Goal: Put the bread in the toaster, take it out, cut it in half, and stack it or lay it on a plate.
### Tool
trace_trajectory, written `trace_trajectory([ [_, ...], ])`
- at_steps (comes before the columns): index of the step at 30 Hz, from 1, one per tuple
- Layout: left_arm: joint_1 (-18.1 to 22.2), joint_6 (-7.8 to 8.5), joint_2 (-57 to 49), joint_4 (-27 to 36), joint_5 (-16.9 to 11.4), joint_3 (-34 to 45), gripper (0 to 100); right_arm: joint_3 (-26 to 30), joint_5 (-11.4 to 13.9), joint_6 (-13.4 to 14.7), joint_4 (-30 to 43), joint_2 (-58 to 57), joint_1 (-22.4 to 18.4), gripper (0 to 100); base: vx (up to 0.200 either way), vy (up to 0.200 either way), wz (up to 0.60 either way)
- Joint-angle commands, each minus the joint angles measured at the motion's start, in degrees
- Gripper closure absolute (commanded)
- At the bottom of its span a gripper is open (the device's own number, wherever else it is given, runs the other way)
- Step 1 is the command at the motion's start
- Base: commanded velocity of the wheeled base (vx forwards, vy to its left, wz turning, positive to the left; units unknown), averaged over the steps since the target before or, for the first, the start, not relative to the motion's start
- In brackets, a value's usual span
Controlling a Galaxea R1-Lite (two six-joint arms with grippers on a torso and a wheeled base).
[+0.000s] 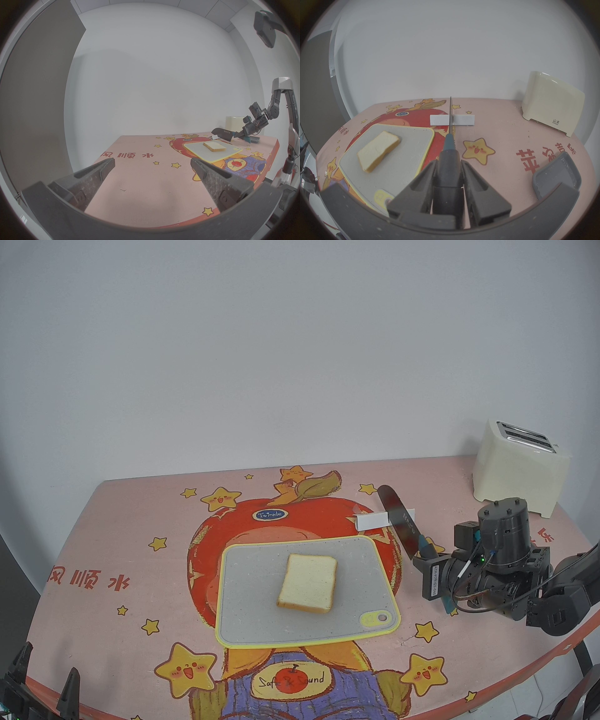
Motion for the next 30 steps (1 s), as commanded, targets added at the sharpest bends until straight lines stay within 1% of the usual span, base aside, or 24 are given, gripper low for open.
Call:
trace_trajectory([
  [1,-0.02,-0.01,-0.51,0.0,-0.02,0.92,0,0.14,-0.02,-0.06,-2.86,-0.3,-0.04,100,0.0,0.0,0.0],
  [11,-0.02,-0.01,-0.51,0.0,-0.02,0.92,0,-0.13,-0.11,-0.5,-3.74,-2.84,-0.31,100,0.0,0.0,0.0],
  [12,-0.02,-0.01,-0.51,0.0,-0.02,0.92,0,-0.21,-0.02,-0.59,-3.65,-5.57,-0.31,100,0.0,0.0,0.0],
  [17,-0.02,-0.01,-0.51,0.0,-0.02,0.92,0,-0.13,-0.02,-1.11,-2.95,-9.52,0.31,100,0.0,0.0,0.0],
  [24,-0.02,-0.01,-0.51,0.0,-0.02,0.92,0,0.14,0.07,-1.99,-2.95,-10.93,0.57,100,0.0,0.0,0.0],
  [27,-0.02,-0.01,-0.51,0.0,-0.02,0.92,0,0.4,0.33,-2.26,-2.95,-11.55,2.33,100,0.0,0.0,0.0],
  [28,-0.02,-0.01,-0.51,0.0,-0.02,0.92,0,0.4,0.33,-2.26,-2.95,-11.55,2.33,100,0.0,0.0,0.0],
  [30,-0.02,-0.01,-0.51,0.0,-0.02,0.92,0,0.93,0.77,-2.26,-2.95,-12.86,3.91,100,0.0,0.0,0.0],
])
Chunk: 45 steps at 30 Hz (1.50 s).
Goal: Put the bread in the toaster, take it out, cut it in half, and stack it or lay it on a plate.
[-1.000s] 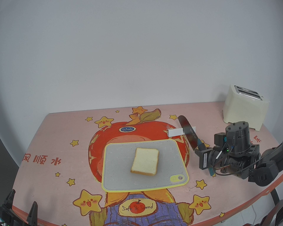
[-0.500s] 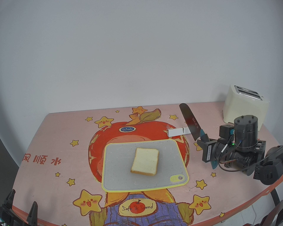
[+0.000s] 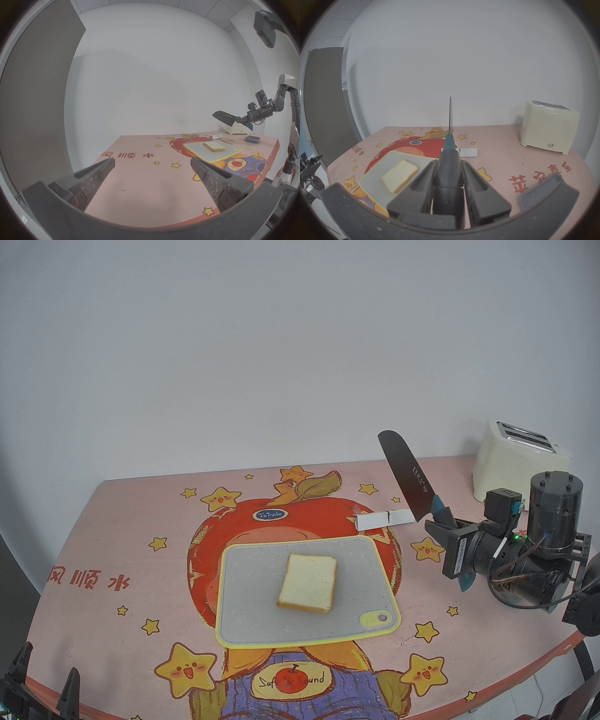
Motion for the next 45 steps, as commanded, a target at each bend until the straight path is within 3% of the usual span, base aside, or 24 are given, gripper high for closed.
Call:
trace_trajectory([
  [1,-0.02,-0.01,-0.51,0.0,0.01,0.92,0,0.61,0.36,-0.01,-0.05,-2.61,2.17,100,0.0,0.0,0.0],
  [13,-0.02,-0.01,-0.51,0.0,0.01,0.92,0,1.84,4.4,-0.28,0.57,-5.95,5.77,100,0.0,0.0,0.0],
  [23,-0.11,-0.01,-0.51,0.17,-0.17,0.92,0,1.14,4.4,-0.28,7.16,-8.41,7.97,100,0.0,0.0,0.0],
  [34,-0.11,0.07,-0.51,0.08,-0.17,0.92,0,0.35,4.23,-0.45,10.15,-4.81,13.68,100,0.0,0.0,0.0],
  [38,-0.02,0.07,-0.51,0.08,-0.08,0.92,0,-2.11,4.31,-1.07,11.73,-4.19,15.53,100,0.0,0.0,0.0],
  [45,-0.02,0.07,-0.51,0.08,-0.17,0.92,0,-11.52,4.49,-0.98,26.32,-5.86,15.53,100,0.0,0.0,0.0],
])
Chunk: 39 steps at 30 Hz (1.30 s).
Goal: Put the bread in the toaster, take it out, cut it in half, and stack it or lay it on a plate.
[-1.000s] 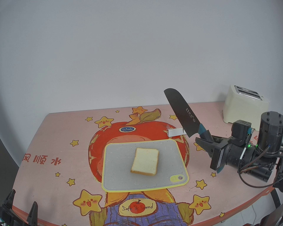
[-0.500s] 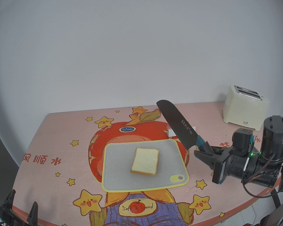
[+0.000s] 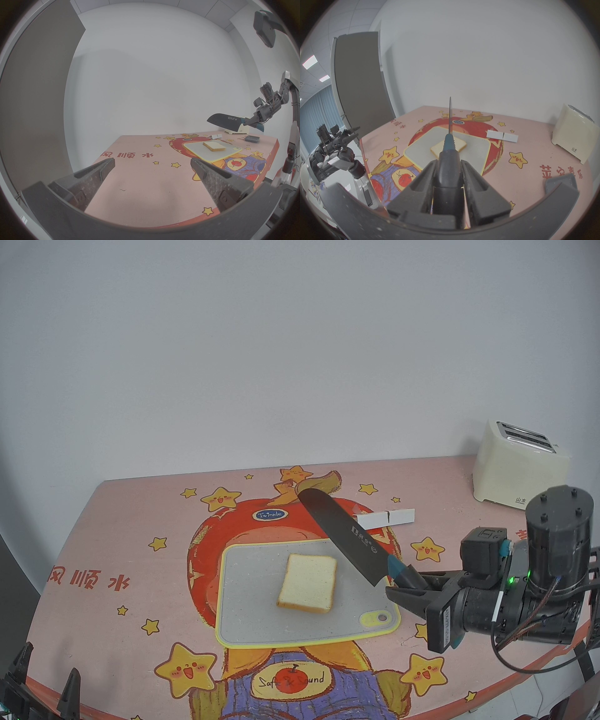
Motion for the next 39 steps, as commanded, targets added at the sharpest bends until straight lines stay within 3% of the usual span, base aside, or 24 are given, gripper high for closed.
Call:
trace_trajectory([
  [1,0.03,0.06,-0.51,0.0,0.0,0.92,0,-6.9,0.31,0.15,6.98,-0.77,0.36,100,0.0,0.0,0.0],
  [6,0.03,0.06,-0.51,-0.18,0.0,0.92,0,-7.08,3.3,0.15,8.21,-0.51,0.1,100,0.0,0.0,0.0],
  [10,0.03,0.15,-0.51,-0.18,0.0,1.01,0,-6.29,7.26,0.06,8.21,-0.33,-0.43,100,0.0,0.0,0.0],
  [18,0.03,0.15,-0.6,-0.27,0.09,1.01,0,-6.02,20.44,-4.07,7.68,-0.42,-7.73,100,0.0,0.0,0.0],
  [21,0.03,0.33,-0.6,-0.27,-0.09,1.01,0,-5.58,23.25,-7.15,7.68,-0.42,-10.54,100,0.0,0.0,0.0],
  [23,0.03,0.5,-0.6,-0.27,-0.26,1.01,0,-5.49,23.43,-8.29,7.77,-0.42,-11.24,100,0.0,0.0,0.0],
  [24,0.03,1.12,-0.6,-0.27,-1.14,1.01,0,-5.23,23.25,-10.31,7.68,-0.25,-11.86,100,0.0,0.0,0.0],
  [34,0.03,1.56,-0.6,-1.06,-2.11,1.01,0,-2.95,22.64,-13.21,7.42,1.16,-12.74,100,0.0,0.0,0.0],
  [35,0.03,0.94,-0.6,-2.81,-2.72,1.01,0,-3.12,22.55,-13.21,7.42,1.34,-12.91,100,0.0,0.0,0.0],
  [37,0.03,0.15,-0.51,-15.38,-4.04,0.92,0,-3.12,22.55,-13.21,7.33,1.42,-12.82,100,0.0,0.0,0.0],
  [39,0.11,0.59,-0.6,-21.1,-4.83,0.75,0,-3.3,22.46,-13.21,7.33,1.42,-12.91,100,0.0,0.0,0.0],
])
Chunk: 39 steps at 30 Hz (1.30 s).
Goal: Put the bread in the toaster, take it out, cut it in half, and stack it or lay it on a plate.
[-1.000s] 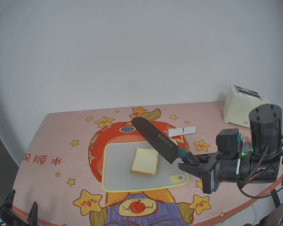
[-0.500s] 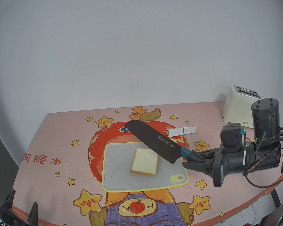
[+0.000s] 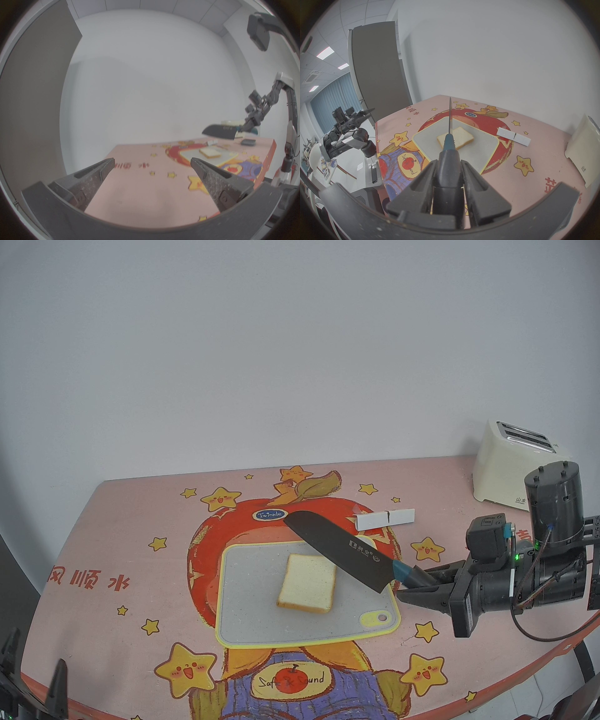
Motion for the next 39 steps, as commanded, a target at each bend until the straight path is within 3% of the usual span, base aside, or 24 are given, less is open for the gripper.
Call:
trace_trajectory([
  [1,0.09,-0.36,-0.6,-13.94,-2.06,0.66,0,-0.18,-0.05,-0.12,-0.14,0.7,-0.14,100,0.0,0.0,0.0],
  [4,0.0,1.58,-0.51,-11.92,-3.9,0.57,0,0.09,-0.14,-0.12,-0.14,0.44,0.21,100,0.0,0.0,0.0],
  [8,-0.26,1.31,0.55,-8.31,-6.19,-4.7,0,0.26,-1.02,-0.03,-0.05,-0.26,0.21,100,0.0,0.0,0.0],
  [12,-0.53,1.05,11.27,-7.44,-9.35,-13.31,0,-0.09,-2.25,-0.03,-0.05,-1.93,-0.14,100,0.0,0.0,0.0],
  [14,-0.79,1.05,18.3,-7.44,-12.34,-17.8,0,-0.26,-2.43,0.05,-0.14,-2.28,-0.23,100,0.0,0.0,0.0],
  [15,-0.79,1.05,18.3,-7.44,-12.34,-17.8,0,-0.26,-2.43,0.05,-0.14,-2.28,-0.23,100,0.0,0.0,0.0],
  [16,-0.97,1.05,24.89,-7.52,-15.68,-21.4,0,-0.35,-2.43,0.23,-0.14,-2.55,-0.23,100,0.0,0.0,0.0],
  [18,-0.88,1.14,32.27,-7.7,-19.81,-24.65,0,-0.26,-2.51,0.23,-0.14,-2.55,-0.23,100,0.0,0.0,0.0],
  [19,-0.88,1.14,32.27,-7.7,-19.81,-24.65,0,-0.26,-2.51,0.23,-0.14,-2.55,-0.23,100,0.0,0.0,0.0],
  [20,-0.97,1.58,38.43,-7.88,-24.2,-26.15,0,-0.09,-2.51,0.23,-0.14,-2.37,-0.14,100,0.0,0.0,0.0],
  [23,-0.97,3.51,43.08,-8.05,-29.74,-26.32,0,0.17,-2.43,0.14,-0.14,-2.28,0.21,100,0.0,0.0,0.0],
  [24,-1.05,5.97,45.81,-8.05,-32.82,-26.32,0,0.26,-2.43,0.14,-0.14,-2.2,0.56,100,0.0,0.0,0.0],
  [26,-1.05,8.87,49.41,-8.31,-35.1,-26.76,0,0.26,-2.34,-0.03,-0.05,-1.93,0.73,100,0.0,0.0,0.0],
  [29,-1.05,10.01,52.4,-9.28,-36.25,-28.61,0,-0.09,-2.43,-0.21,-0.14,-1.23,0.91,100,0.0,0.0,0.0],
  [32,-1.93,9.66,54.6,-10.07,-38.71,-30.45,0,-0.26,-2.43,-0.3,-0.14,-0.7,1.52,100,0.0,0.0,0.0],
  [35,-3.51,8.87,56.09,-10.16,-38.88,-32.47,0,0.09,-2.34,-0.3,-0.14,-0.26,2.76,100,0.0,0.0,0.0],
  [36,-4.92,7.82,57.06,-10.16,-38.79,-33.88,0,0.17,-2.34,-0.39,-0.14,0.62,3.19,100,0.0,0.0,0.0],
  [38,-8.44,3.51,60.14,-10.25,-38.09,-38.54,0,-0.35,-2.43,-0.39,-0.14,2.46,3.55,100,0.0,0.0,0.0],
  [39,-9.4,2.1,61.45,-10.51,-37.56,-40.12,0,-0.53,-2.43,-0.39,-0.14,2.81,3.72,100,0.0,0.0,0.0],
])
